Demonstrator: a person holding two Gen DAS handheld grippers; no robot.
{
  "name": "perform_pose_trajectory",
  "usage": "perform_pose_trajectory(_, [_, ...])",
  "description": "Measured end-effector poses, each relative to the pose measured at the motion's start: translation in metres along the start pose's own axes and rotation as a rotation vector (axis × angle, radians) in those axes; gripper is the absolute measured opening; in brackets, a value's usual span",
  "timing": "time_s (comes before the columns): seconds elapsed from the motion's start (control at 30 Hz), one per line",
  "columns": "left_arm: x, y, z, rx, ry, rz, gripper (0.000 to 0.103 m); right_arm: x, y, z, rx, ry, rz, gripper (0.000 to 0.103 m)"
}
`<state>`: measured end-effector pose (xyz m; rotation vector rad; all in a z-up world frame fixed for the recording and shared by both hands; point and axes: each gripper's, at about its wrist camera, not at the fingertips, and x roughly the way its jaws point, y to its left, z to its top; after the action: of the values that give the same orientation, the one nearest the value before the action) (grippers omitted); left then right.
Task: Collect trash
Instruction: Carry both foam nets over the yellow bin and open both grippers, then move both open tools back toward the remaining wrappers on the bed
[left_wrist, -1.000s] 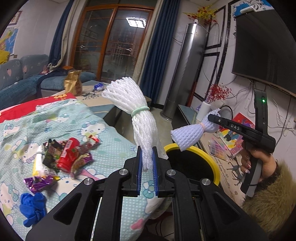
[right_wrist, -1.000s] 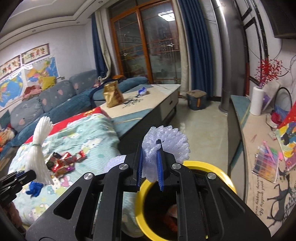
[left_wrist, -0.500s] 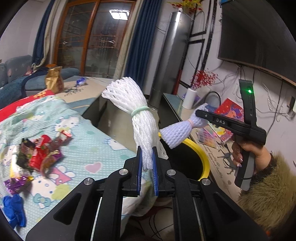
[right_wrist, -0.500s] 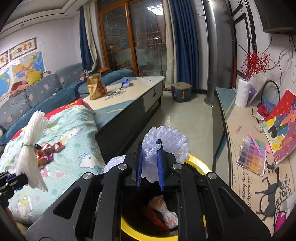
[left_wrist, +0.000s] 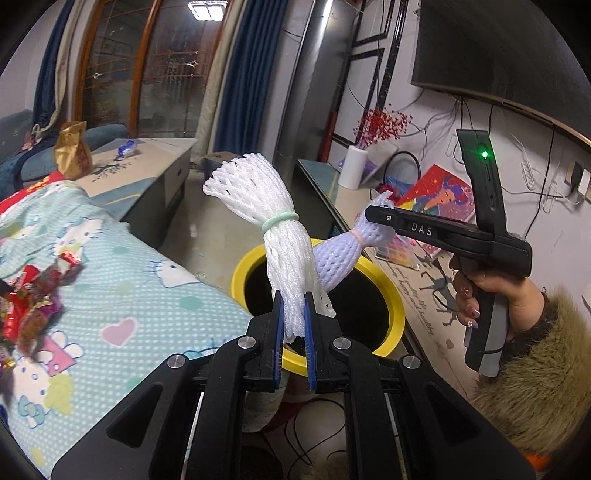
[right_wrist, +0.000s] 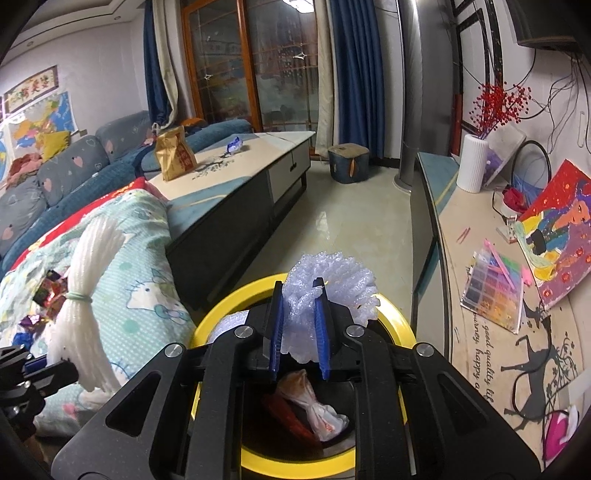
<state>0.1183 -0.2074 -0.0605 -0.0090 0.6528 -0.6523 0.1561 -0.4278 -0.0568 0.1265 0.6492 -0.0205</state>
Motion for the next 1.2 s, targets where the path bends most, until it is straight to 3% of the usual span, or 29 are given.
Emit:
perform_pose_trajectory(0.2, [0.031, -0.004, -0.004, 0.012, 0.048, -0.015, 0.010, 0.008, -0.011, -0.004, 0.015, 0.035, -0.018, 0.021])
perform_pose_trajectory(0.43, [0.073, -0.007, -0.006, 0.019, 0.114, -0.031, 0.012, 0.011, -0.021, -0.006, 0.044, 0.043, -0.042, 0.040])
perform_pose_trajectory(0.5, [0.079, -0.009, -0.007, 0.025, 0.121, -0.027, 0.020, 0.011, -0.025, -0.006, 0.056, 0.041, -0.046, 0.041])
perform_pose_trajectory(0.57, [0.083, -0.010, -0.007, 0.024, 0.122, -0.029, 0.053, 0.011, -0.028, -0.006, 0.067, 0.041, -0.048, 0.041])
perform_pose_trajectory(0.73, [0.078, -0.010, -0.008, 0.025, 0.099, -0.034, 0.079, 0.011, -0.031, -0.005, 0.090, 0.037, -0.042, 0.042])
perform_pose_trajectory(0.8, [0.073, -0.010, -0.007, 0.019, 0.086, -0.033, 0.081, 0.011, -0.030, -0.005, 0.098, 0.036, -0.032, 0.043])
perform_pose_trajectory(0.93, [0.060, -0.007, -0.004, 0.008, 0.053, -0.010, 0.095, 0.010, -0.026, -0.005, 0.090, 0.034, -0.017, 0.045])
perform_pose_trajectory(0.97, [0.057, -0.006, -0.004, 0.006, 0.045, -0.004, 0.096, 0.010, -0.024, -0.004, 0.088, 0.031, -0.014, 0.058])
perform_pose_trajectory(1.0, [0.052, -0.004, -0.003, 0.002, 0.034, 0.003, 0.096, 0.008, -0.023, -0.004, 0.089, 0.026, -0.014, 0.062])
perform_pose_trajectory(1.2, [0.028, 0.004, 0.002, -0.011, -0.020, 0.063, 0.096, 0.002, -0.014, -0.001, 0.078, 0.001, 0.008, 0.063])
